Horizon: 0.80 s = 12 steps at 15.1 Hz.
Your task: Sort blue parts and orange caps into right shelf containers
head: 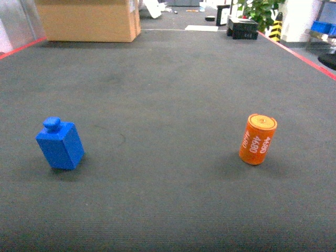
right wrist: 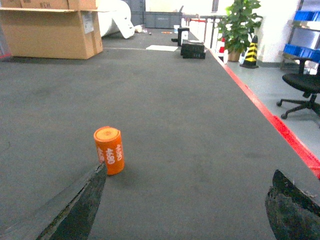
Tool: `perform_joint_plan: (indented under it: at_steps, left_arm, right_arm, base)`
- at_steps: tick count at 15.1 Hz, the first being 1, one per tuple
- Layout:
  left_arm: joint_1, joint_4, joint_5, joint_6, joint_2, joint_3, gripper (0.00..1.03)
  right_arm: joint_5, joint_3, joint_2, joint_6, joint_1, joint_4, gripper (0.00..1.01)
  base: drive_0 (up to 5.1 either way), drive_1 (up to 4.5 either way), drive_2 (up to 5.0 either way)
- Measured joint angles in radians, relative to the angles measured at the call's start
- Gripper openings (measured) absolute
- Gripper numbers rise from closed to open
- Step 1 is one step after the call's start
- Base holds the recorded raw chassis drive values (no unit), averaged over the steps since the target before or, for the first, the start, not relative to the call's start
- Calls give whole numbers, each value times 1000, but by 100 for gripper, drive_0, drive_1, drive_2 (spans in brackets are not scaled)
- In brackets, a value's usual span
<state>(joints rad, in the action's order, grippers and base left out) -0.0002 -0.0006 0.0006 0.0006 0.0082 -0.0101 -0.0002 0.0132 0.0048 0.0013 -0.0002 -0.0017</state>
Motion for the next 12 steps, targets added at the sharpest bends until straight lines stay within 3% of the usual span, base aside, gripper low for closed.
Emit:
perform_joint_plan:
  at_steps: [12]
  left_arm:
    - [0, -3, -1, 0, 0, 0, 98]
  right_arm:
    - [0, 0, 0, -1, 0, -3, 98]
  base:
    - [0, 0, 0]
